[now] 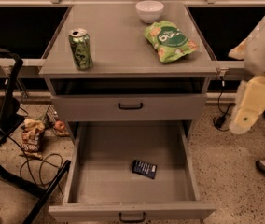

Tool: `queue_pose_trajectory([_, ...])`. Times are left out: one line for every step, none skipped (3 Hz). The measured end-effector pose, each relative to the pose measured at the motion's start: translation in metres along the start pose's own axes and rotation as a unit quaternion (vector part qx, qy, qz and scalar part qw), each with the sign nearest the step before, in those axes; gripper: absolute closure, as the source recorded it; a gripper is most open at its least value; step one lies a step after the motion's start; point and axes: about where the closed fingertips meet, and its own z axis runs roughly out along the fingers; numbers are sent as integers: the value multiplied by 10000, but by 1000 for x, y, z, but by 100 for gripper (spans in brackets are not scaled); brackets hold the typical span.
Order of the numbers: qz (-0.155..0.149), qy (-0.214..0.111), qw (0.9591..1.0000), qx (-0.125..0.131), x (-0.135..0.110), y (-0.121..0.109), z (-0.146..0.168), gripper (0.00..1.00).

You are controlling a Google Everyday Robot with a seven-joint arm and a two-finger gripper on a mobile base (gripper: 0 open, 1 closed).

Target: Pick rxbar blueberry from middle drawer and place on counter

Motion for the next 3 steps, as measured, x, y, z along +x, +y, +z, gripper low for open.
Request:
queue_pose_trajectory([41,92,9999,-2,8,9,56,0])
queue_pose_trajectory([194,231,9995,34,20,27,129,0])
queue_pose_trajectory([355,332,9988,80,28,47,195,0])
